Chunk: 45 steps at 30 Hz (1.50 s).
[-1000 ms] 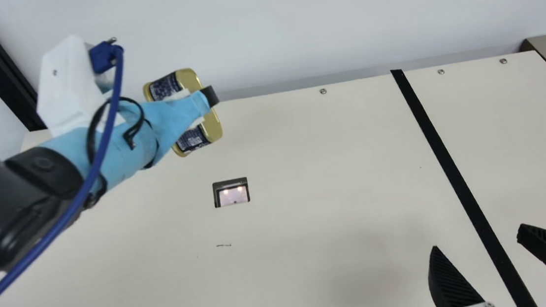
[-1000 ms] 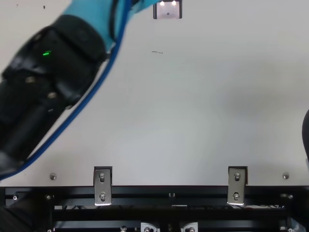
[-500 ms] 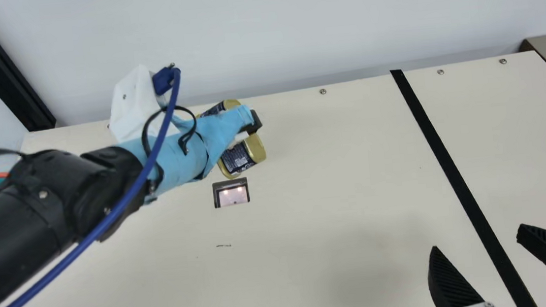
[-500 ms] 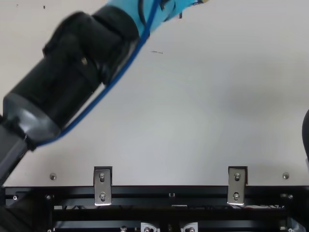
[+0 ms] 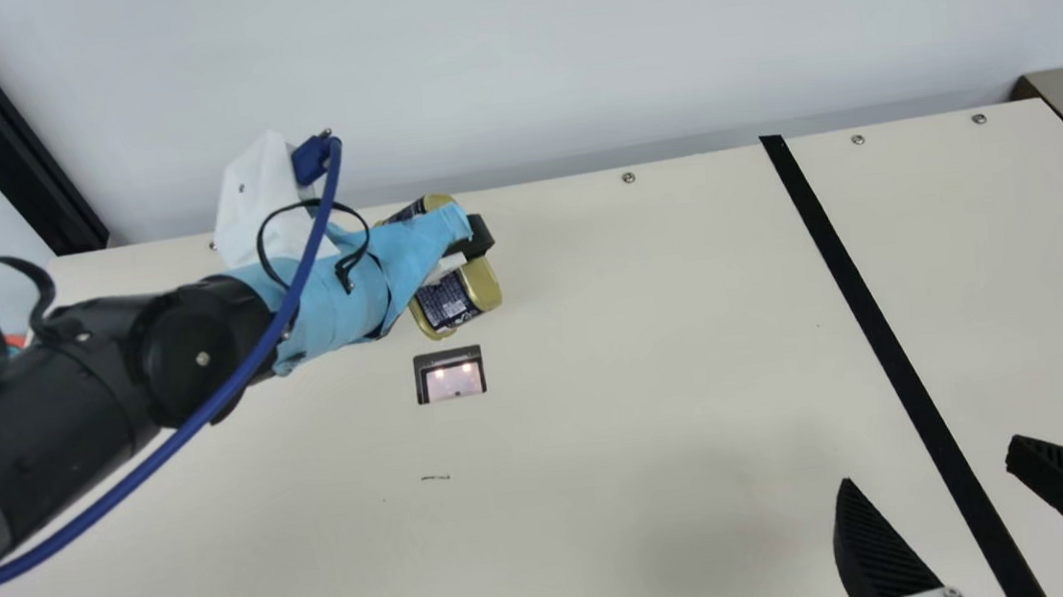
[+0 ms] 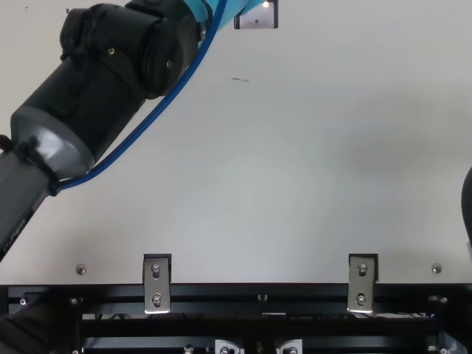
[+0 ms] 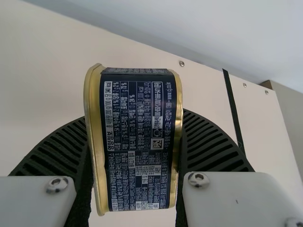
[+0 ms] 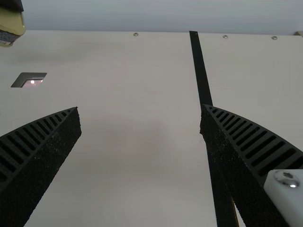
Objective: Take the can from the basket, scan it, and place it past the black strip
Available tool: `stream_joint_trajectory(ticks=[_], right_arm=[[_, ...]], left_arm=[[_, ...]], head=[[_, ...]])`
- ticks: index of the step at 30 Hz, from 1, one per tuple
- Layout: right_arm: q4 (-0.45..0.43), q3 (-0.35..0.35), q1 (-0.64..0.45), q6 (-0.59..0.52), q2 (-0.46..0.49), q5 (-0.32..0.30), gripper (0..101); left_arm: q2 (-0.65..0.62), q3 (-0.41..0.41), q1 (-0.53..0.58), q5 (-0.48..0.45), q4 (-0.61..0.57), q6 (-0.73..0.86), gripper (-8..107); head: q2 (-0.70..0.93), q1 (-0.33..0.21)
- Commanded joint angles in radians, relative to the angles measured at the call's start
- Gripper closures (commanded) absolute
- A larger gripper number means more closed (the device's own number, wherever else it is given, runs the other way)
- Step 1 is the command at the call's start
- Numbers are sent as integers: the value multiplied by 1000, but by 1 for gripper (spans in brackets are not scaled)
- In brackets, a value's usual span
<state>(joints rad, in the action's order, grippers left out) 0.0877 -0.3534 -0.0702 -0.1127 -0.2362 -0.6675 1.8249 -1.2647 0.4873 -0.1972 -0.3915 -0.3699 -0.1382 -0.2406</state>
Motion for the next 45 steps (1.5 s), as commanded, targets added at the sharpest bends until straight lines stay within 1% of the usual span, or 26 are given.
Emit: stream_joint_trajectory(ticks=[1, 8, 16, 24, 33, 38, 42, 45], right_arm=[[0, 0, 0, 0, 0, 0, 0], [0, 0, 0, 0, 0, 0, 0], [0, 0, 0, 0, 0, 0, 0], [0, 0, 0, 0, 0, 0, 0], [0, 0, 0, 0, 0, 0, 0], [0, 0, 0, 0, 0, 0, 0], [0, 0, 0, 0, 0, 0, 0], [0, 0, 0, 0, 0, 0, 0]], left_arm=[[1, 12, 5, 45, 1, 44, 89], [5, 65, 15, 161, 27, 116, 89], [22, 123, 14, 266, 38, 184, 89], [49, 155, 23, 348, -16, 278, 89], [79, 164, 50, 442, -75, 367, 89], [78, 168, 56, 439, -92, 381, 89], [37, 176, 56, 390, -107, 401, 89], [-8, 182, 45, 334, -121, 420, 89]], head=[[-2, -1], [-2, -1], [-2, -1], [-2, -1], [-2, -1], [-2, -1], [-2, -1], [-2, -1]])
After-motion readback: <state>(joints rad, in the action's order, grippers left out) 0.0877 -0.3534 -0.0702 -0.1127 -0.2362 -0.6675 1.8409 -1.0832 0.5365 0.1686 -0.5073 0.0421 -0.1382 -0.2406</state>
